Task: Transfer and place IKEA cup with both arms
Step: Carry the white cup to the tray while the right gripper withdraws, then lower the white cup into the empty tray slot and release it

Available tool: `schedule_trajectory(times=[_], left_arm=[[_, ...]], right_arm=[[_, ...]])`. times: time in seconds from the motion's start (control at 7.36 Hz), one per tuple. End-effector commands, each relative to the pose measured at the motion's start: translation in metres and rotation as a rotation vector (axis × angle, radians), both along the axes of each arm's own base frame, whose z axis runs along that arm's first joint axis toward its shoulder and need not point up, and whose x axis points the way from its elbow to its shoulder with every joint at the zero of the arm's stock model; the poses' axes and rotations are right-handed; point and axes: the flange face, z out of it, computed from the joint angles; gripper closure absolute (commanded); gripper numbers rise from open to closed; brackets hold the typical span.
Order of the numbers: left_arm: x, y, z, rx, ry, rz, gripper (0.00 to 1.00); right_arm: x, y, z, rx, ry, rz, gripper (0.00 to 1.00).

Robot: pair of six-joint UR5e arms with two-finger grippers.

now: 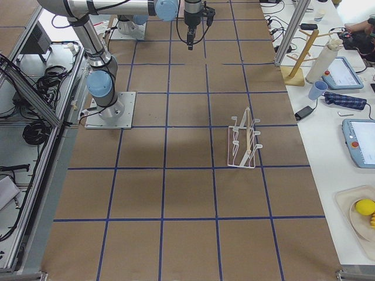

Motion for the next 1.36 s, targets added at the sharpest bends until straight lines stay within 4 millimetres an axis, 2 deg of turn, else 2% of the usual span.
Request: schedule_trajectory(times=[0.0,0.14,0.27,0.41,0.95,1.22], left_arm=[[0.046,0.021,-0.038,-0.012,-0.009,-0.209,1.00],[0.068,0.036,-0.064,-0.023,-0.008,-0.244,1.00],[0.080,0.062,-0.094,-0.006,0.032,-0.219,1.00],[0.088,0.073,-0.107,-0.004,0.037,-0.211,1.00],[0.095,0.071,-0.140,-0.025,0.113,-0.214,1.00],[0.096,0.067,-0.148,-0.050,0.129,-0.209,1.00]], right_arm=[[-0.016,-0.005,0.001,-0.003,0.002,0.042,0.00],[-0.020,-0.003,0.003,-0.009,0.025,0.049,0.00],[-0.023,-0.003,0.003,-0.009,0.043,0.060,0.00],[-0.023,-0.001,0.002,0.006,0.043,0.081,0.00],[-0.021,-0.001,0.003,0.007,0.030,0.092,0.00],[-0.019,-0.001,0.003,0.009,0.029,0.085,0.00]])
